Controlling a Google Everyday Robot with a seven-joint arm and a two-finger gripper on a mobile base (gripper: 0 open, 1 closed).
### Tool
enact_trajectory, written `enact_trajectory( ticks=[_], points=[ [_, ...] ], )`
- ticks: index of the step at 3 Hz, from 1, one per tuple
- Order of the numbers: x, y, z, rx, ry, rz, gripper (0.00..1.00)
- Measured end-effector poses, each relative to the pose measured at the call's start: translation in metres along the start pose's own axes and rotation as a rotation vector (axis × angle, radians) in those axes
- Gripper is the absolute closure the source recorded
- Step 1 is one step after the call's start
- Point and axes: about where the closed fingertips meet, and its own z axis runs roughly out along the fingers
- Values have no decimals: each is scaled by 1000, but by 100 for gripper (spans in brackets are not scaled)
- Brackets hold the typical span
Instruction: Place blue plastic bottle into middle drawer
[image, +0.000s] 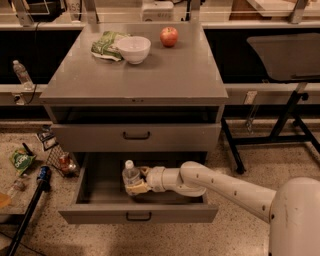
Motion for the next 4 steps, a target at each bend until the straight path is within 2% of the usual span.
enact_trajectory(
  ticks=[1, 2, 3, 4],
  points=[
    [16, 4, 10, 23, 23, 5, 20],
    [19, 5, 12, 35, 24, 11, 0],
    [12, 6, -6, 53, 12, 64, 3],
    [0, 8, -35, 56, -13, 121, 26]
  ],
)
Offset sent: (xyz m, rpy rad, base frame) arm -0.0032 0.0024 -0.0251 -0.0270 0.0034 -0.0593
